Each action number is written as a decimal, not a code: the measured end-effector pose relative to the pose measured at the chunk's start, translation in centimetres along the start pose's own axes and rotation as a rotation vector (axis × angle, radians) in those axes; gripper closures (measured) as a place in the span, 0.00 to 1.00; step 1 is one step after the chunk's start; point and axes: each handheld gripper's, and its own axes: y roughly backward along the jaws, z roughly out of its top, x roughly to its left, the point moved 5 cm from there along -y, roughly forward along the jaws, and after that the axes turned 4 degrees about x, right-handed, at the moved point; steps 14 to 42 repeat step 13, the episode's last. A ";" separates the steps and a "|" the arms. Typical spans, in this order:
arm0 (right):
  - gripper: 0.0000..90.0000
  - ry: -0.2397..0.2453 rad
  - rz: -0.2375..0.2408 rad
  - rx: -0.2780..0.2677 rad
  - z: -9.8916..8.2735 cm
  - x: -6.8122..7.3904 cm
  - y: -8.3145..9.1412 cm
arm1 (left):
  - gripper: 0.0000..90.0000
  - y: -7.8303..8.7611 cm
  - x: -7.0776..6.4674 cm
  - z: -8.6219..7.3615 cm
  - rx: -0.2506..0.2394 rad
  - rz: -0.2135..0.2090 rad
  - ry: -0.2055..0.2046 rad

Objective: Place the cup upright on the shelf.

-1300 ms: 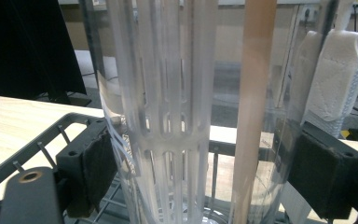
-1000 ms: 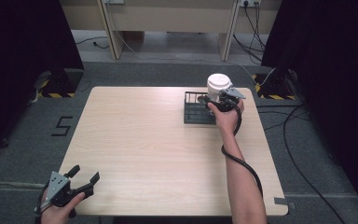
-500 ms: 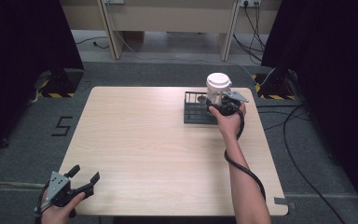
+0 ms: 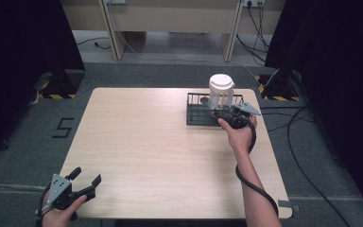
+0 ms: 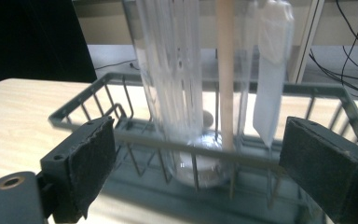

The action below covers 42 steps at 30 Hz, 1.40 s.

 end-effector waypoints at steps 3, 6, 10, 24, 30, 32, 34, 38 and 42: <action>0.13 0.005 0.011 0.010 -0.8 -0.1 1.1 | 0.17 0.0 0.0 0.0 0.000 0.000 -0.002; 0.15 -0.001 0.027 0.016 -2.0 0.0 2.3 | 0.17 0.0 -0.1 0.0 0.001 0.000 -0.003; 0.16 -0.017 0.053 0.029 -3.8 0.3 3.5 | 0.17 0.0 -0.1 0.0 0.002 0.000 -0.007; 0.17 -0.013 0.078 0.044 -5.2 0.8 4.3 | 0.17 -0.1 -0.2 0.0 0.005 0.000 -0.012; 0.17 -0.013 0.078 0.044 -5.2 0.8 4.3 | 0.17 -0.1 -0.2 0.0 0.005 0.000 -0.012; 0.17 -0.013 0.078 0.044 -5.2 0.8 4.3 | 0.17 -0.1 -0.2 0.0 0.005 0.000 -0.012; 0.17 -0.013 0.078 0.044 -5.2 0.8 4.3 | 0.17 -0.1 -0.2 0.0 0.005 0.000 -0.012; 0.17 -0.013 0.078 0.044 -5.2 0.8 4.3 | 0.17 -0.1 -0.2 0.0 0.005 0.000 -0.012; 0.17 -0.013 0.078 0.044 -5.2 0.8 4.3 | 0.17 -0.1 -0.2 0.0 0.005 0.000 -0.012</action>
